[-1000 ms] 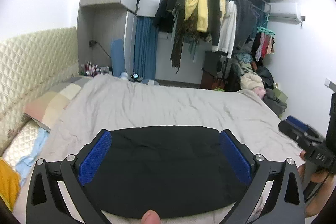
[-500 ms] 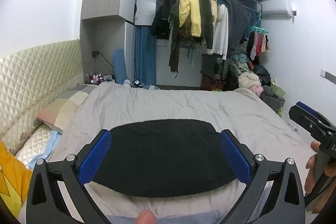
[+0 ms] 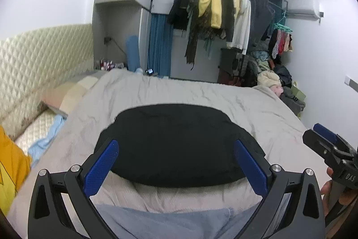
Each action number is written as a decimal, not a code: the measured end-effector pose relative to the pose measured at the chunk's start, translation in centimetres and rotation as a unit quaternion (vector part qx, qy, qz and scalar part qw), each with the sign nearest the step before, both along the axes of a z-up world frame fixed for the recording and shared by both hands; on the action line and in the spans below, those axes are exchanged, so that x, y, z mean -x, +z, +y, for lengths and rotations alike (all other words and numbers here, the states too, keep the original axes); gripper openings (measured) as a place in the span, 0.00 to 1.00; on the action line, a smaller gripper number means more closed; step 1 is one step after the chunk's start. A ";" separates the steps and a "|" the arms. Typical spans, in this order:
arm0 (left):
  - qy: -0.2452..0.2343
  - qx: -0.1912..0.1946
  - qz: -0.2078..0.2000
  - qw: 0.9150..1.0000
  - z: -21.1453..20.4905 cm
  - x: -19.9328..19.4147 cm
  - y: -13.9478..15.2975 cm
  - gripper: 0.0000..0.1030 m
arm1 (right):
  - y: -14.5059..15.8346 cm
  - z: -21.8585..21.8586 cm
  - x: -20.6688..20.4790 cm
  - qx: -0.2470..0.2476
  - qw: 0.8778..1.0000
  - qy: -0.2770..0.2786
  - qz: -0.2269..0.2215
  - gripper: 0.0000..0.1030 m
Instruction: Fold large clothes
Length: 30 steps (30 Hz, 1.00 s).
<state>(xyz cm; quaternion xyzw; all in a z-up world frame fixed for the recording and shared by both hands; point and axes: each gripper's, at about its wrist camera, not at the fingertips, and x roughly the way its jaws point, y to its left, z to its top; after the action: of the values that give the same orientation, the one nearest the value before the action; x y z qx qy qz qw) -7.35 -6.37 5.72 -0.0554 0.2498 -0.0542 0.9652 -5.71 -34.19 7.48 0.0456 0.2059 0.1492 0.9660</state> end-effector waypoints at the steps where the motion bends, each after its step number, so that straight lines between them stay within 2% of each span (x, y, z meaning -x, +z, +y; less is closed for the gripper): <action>1: 0.000 0.001 0.004 1.000 0.1 -0.1 -0.6 1.00 | -0.3 0.0 0.0 0.000 1.000 -0.001 0.005 1.00; 8: 0.001 -0.004 0.032 0.999 0.1 -1.4 -3.3 1.00 | -2.3 -0.2 -0.2 0.005 1.000 -0.014 0.021 1.00; 14: -0.001 -0.008 0.038 0.999 0.1 -2.1 -3.8 1.00 | -3.9 0.0 -0.8 0.008 0.998 -0.018 0.051 1.00; 30: -0.004 -0.010 0.038 0.999 -0.1 -2.0 -3.6 1.00 | -2.7 0.2 -0.5 0.018 0.999 -0.013 0.033 1.00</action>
<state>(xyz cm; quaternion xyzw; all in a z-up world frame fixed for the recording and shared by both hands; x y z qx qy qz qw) -5.38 -6.51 2.10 -0.0464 0.2869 -0.0535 0.9553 -5.18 -33.95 4.75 0.0357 0.2397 0.1313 0.9613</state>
